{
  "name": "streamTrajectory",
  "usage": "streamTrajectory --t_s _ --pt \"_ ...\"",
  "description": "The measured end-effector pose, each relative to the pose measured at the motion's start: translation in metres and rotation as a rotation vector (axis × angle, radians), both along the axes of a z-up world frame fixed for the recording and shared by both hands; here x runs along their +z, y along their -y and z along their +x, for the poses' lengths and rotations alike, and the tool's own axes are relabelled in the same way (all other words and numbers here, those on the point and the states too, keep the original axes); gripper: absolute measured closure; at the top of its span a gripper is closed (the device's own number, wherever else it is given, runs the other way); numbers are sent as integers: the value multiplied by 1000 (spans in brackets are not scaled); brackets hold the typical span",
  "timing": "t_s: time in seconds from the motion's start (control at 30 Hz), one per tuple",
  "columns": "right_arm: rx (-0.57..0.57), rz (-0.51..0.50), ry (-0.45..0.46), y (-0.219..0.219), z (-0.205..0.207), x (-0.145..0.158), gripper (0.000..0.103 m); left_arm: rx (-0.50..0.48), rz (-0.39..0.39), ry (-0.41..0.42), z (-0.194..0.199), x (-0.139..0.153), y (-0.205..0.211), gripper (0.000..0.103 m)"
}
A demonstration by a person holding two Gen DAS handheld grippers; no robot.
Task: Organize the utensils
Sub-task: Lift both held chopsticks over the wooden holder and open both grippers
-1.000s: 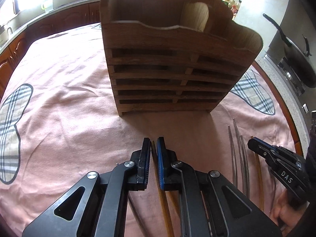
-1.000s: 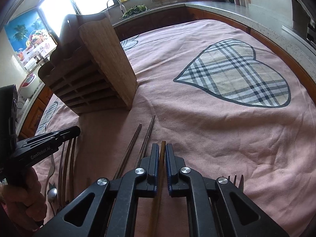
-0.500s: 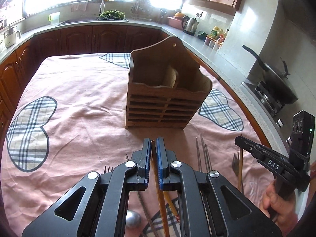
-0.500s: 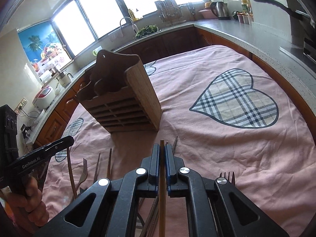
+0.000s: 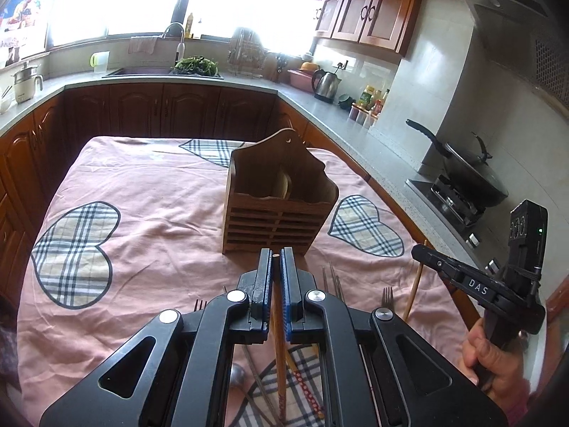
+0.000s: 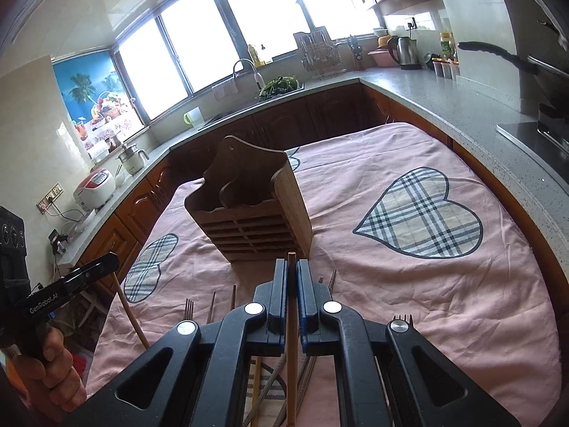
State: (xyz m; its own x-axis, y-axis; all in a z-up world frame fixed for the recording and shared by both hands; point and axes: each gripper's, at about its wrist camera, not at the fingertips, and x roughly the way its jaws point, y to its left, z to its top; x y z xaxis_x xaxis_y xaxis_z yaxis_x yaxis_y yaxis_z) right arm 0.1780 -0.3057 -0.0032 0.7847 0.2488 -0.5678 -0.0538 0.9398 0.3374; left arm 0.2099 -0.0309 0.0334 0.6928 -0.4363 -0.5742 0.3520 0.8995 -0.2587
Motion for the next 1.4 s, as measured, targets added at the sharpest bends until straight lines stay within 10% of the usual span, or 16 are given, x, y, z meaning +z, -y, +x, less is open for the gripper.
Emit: streamTrajectory --t_s 1.4 --pt "-49 37 263 5 28 88 98 118 -130 264 25 89 -33 99"
